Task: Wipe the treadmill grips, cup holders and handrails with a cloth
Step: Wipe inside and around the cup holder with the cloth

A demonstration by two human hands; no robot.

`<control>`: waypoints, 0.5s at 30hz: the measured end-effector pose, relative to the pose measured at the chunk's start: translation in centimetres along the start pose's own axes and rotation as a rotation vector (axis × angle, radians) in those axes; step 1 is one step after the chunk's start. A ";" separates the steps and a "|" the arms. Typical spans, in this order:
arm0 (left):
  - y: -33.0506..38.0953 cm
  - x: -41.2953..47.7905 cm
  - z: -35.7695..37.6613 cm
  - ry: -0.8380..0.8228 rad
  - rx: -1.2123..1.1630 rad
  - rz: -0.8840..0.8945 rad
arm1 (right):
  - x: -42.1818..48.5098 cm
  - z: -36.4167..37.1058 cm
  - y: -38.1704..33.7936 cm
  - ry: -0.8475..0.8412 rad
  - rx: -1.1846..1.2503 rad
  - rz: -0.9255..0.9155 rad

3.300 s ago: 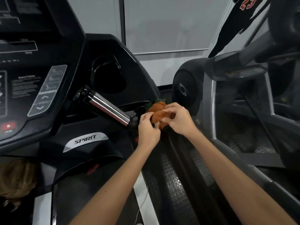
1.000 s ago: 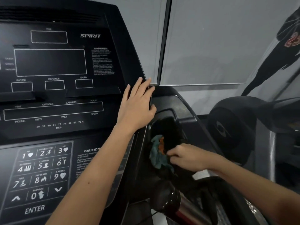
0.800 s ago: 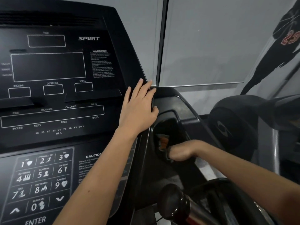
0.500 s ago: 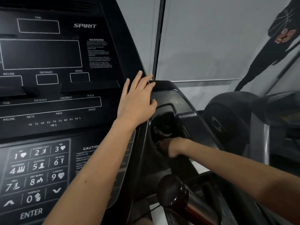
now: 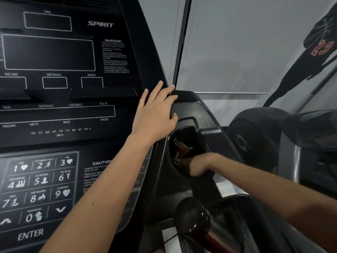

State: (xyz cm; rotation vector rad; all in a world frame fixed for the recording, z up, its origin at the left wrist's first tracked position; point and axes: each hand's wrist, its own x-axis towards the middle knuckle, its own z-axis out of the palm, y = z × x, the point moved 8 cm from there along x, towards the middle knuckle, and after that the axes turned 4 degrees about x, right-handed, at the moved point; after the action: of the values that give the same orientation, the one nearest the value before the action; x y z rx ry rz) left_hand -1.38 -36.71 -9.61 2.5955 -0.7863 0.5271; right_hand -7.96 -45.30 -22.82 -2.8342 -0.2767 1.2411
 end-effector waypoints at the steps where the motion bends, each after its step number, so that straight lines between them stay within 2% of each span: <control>1: 0.0 0.0 0.0 0.003 0.001 -0.003 | 0.6 0.2 0.0 0.006 -0.038 0.019; 7: -0.1 -0.1 -0.1 -0.005 -0.046 0.003 | 3.1 -0.5 -0.8 0.148 -0.359 0.190; 10: -0.2 -0.2 -0.3 0.004 -0.069 0.010 | 3.6 -1.6 -1.7 0.179 -0.496 0.202; 12: -0.4 -0.3 -0.2 0.008 -0.074 0.003 | 3.1 -1.9 -1.9 0.116 -0.477 0.158; 15: -0.4 -0.2 -0.3 0.014 -0.090 0.006 | 2.1 -2.3 -1.9 0.041 -0.188 0.039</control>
State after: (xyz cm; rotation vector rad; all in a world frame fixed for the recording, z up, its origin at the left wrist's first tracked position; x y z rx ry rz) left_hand -1.36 -36.16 -9.55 2.5053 -0.7954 0.5001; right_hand -5.12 -42.97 -22.56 -3.0325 -0.3570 1.2239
